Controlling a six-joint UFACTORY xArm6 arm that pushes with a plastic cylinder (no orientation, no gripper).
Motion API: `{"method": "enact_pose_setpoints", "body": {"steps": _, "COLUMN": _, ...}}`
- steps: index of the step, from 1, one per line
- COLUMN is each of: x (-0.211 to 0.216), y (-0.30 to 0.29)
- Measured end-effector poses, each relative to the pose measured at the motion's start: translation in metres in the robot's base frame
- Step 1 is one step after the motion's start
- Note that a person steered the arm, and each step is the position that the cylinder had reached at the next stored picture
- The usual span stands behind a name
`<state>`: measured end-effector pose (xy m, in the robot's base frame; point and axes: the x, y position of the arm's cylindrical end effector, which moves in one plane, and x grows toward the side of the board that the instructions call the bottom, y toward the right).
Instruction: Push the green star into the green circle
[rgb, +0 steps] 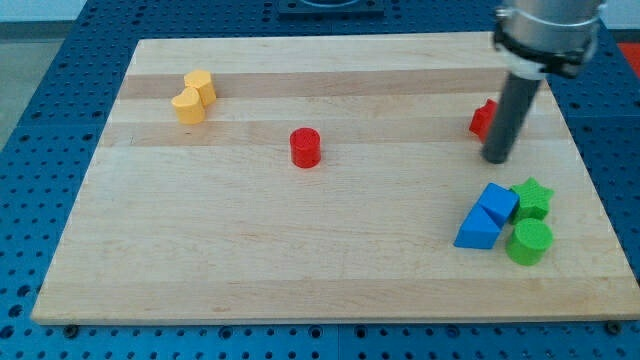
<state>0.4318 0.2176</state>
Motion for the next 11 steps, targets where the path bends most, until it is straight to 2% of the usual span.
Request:
{"method": "enact_pose_setpoints", "body": {"steps": 1, "x": 0.000, "y": 0.028}}
{"method": "enact_pose_setpoints", "body": {"steps": 2, "x": 0.009, "y": 0.028}}
{"method": "enact_pose_setpoints", "body": {"steps": 3, "x": 0.046, "y": 0.028}}
{"method": "enact_pose_setpoints", "body": {"steps": 5, "x": 0.080, "y": 0.017}}
{"method": "enact_pose_setpoints", "body": {"steps": 9, "x": 0.087, "y": 0.008}}
{"method": "enact_pose_setpoints", "body": {"steps": 10, "x": 0.046, "y": 0.009}}
{"method": "enact_pose_setpoints", "body": {"steps": 11, "x": -0.015, "y": 0.009}}
